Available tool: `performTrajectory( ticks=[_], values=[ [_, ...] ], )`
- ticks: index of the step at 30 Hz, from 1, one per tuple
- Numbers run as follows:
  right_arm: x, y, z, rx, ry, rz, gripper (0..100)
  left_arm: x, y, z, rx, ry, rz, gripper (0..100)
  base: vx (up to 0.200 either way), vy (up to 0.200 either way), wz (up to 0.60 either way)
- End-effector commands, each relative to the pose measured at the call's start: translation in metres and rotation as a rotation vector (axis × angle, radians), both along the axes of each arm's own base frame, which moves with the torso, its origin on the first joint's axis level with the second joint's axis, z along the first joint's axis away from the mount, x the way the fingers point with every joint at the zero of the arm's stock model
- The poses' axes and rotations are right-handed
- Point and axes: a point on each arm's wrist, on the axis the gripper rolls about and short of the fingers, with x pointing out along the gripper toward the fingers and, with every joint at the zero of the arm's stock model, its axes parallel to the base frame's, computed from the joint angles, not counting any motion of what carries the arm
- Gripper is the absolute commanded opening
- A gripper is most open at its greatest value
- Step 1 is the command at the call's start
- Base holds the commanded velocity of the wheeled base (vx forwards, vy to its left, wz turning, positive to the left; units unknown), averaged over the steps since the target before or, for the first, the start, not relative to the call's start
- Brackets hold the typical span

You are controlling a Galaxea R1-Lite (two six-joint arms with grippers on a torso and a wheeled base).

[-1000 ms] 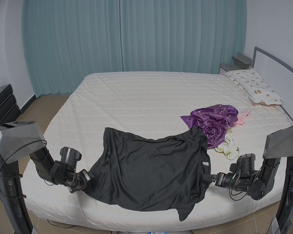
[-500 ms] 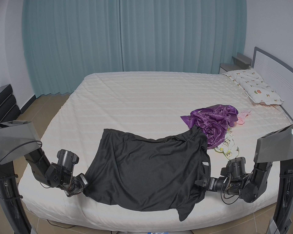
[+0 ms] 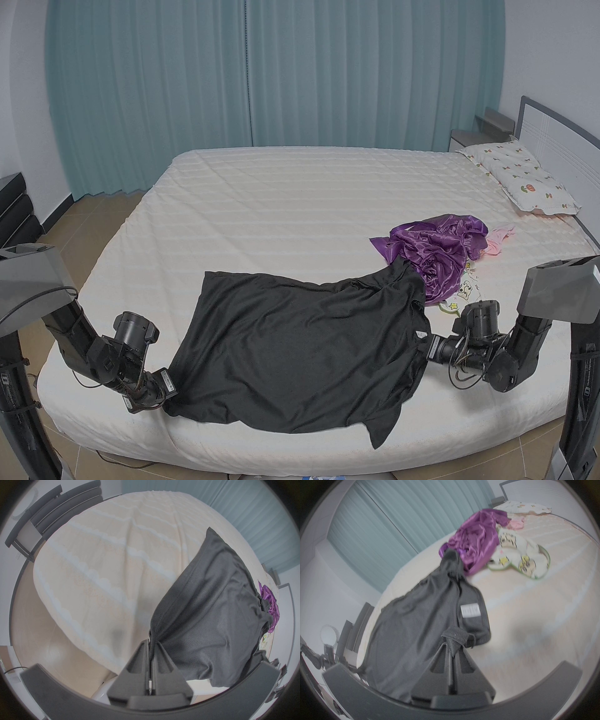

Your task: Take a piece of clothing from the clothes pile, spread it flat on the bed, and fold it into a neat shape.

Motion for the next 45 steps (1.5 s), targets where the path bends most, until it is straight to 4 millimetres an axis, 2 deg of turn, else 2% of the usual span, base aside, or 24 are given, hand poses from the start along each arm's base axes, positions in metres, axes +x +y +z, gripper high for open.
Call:
performTrajectory(
  ticks=[1, 3, 7, 8, 11, 16, 17, 21, 22, 26, 29, 31, 34, 38, 42, 45],
  values=[
    [0.022, -0.004, 0.028, 0.032, -0.098, 0.002, 0, -0.005, 0.001, 0.009, 0.008, 0.013, -0.017, 0, 0.0, 0.0, 0.0],
    [0.027, -0.004, 0.029, 0.029, -0.095, 0.01, 0, -0.007, 0.003, 0.009, 0.011, 0.028, -0.019, 0, 0.0, 0.0, 0.0],
    [0.052, 0.001, 0.035, 0.046, -0.134, 0.027, 0, -0.002, 0.013, 0.012, 0.011, 0.008, 0.014, 0, 0.0, 0.0, 0.0],
    [0.052, 0.001, 0.035, 0.046, -0.134, 0.027, 0, -0.002, 0.013, 0.012, 0.011, 0.008, 0.014, 0, 0.0, 0.0, 0.0],
    [0.067, 0.004, 0.025, 0.047, -0.147, 0.026, 0, 0.014, 0.022, 0.016, 0.004, -0.062, 0.065, 0, 0.0, 0.0, 0.0],
    [0.074, 0.005, 0.014, 0.049, -0.148, 0.025, 0, 0.025, 0.033, 0.02, -0.013, -0.147, 0.137, 0, 0.0, 0.0, 0.0],
    [0.079, 0.006, 0.007, 0.05, -0.146, 0.025, 0, 0.033, 0.037, 0.024, -0.037, -0.214, 0.195, 0, 0.0, 0.0, 0.0],
    [0.081, 0.006, -0.001, 0.047, -0.143, 0.024, 0, 0.035, 0.038, 0.016, -0.041, -0.197, 0.204, 0, 0.0, 0.0, 0.0],
    [0.082, 0.009, -0.007, 0.043, -0.139, 0.027, 100, 0.037, 0.037, 0.01, -0.039, -0.183, 0.205, 0, 0.0, 0.0, 0.0],
    [0.081, 0.01, -0.013, 0.042, -0.127, 0.033, 100, 0.041, 0.038, 0.011, -0.052, -0.193, 0.21, 0, 0.0, 0.0, 0.0],
    [0.08, 0.006, -0.008, 0.044, -0.135, 0.023, 100, 0.042, 0.039, 0.011, -0.055, -0.196, 0.214, 0, 0.0, 0.0, 0.0],
    [0.078, -0.007, 0.009, 0.053, -0.159, -0.006, 100, 0.045, 0.04, 0.013, -0.064, -0.208, 0.228, 0, 0.0, 0.0, 0.0],
    [0.067, -0.014, 0.018, 0.067, -0.143, -0.001, 100, 0.046, 0.041, 0.014, -0.075, -0.215, 0.246, 0, 0.0, 0.0, 0.0],
    [0.039, -0.013, 0.01, 0.082, -0.048, 0.053, 100, 0.048, 0.041, 0.015, -0.097, -0.217, 0.242, 0, 0.0, 0.0, 0.0],
    [0.023, -0.003, -0.004, 0.073, 0.025, 0.084, 100, 0.047, 0.043, 0.018, -0.16, -0.211, 0.236, 0, 0.0, 0.0, 0.0],
    [0.018, 0.002, -0.01, 0.071, 0.048, 0.101, 100, 0.047, 0.043, 0.017, -0.162, -0.209, 0.238, 0, 0.0, 0.0, 0.0]
  ],
)
